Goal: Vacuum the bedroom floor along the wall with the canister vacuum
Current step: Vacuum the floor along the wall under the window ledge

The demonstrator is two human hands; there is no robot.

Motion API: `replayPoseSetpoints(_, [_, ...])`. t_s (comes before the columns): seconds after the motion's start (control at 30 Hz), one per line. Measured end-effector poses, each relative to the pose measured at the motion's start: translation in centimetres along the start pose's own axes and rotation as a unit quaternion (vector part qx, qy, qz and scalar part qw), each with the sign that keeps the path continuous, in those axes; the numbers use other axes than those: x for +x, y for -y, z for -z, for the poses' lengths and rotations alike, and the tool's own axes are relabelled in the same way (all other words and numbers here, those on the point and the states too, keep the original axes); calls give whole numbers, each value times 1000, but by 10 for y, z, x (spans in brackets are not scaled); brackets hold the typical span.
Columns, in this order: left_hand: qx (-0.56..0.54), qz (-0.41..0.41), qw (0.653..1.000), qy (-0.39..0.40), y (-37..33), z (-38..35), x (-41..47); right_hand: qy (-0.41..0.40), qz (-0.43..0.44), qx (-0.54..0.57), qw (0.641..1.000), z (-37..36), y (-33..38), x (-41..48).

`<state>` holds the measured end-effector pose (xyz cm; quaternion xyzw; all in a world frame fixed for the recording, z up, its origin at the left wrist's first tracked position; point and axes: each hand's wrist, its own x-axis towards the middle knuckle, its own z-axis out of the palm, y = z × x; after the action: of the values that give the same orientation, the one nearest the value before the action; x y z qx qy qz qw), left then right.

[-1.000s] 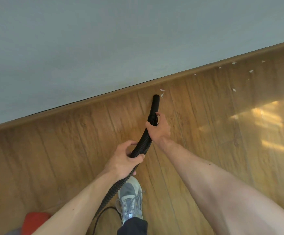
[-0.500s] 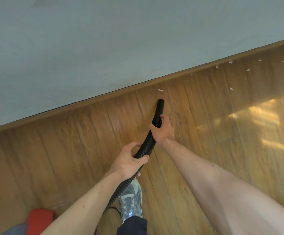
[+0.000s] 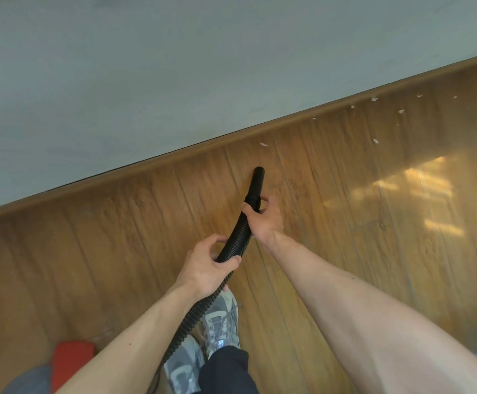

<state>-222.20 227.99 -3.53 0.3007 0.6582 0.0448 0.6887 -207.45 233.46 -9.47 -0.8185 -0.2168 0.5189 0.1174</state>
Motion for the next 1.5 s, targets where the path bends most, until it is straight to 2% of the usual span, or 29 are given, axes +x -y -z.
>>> replayPoseSetpoints(0.33, [-19, -32, 999, 3, 2, 14, -38, -9, 29, 41, 999, 3, 7, -41])
replayPoseSetpoints(0.57, [-12, -31, 999, -7, 0, 6, -41, 8, 35, 15, 999, 9, 17, -46])
replayPoseSetpoints(0.87, [13, 4, 999, -32, -33, -30, 1, 62, 8, 2, 998, 36, 26, 17])
replayPoseSetpoints(1.1, [39, 34, 998, -48, -57, -47, 31, 97, 30, -28, 994, 45, 28, 59])
replayPoseSetpoints(1.5, [16, 49, 998, -32, -107, -91, 63, 70, 32, -29, 997, 103, 41, 101])
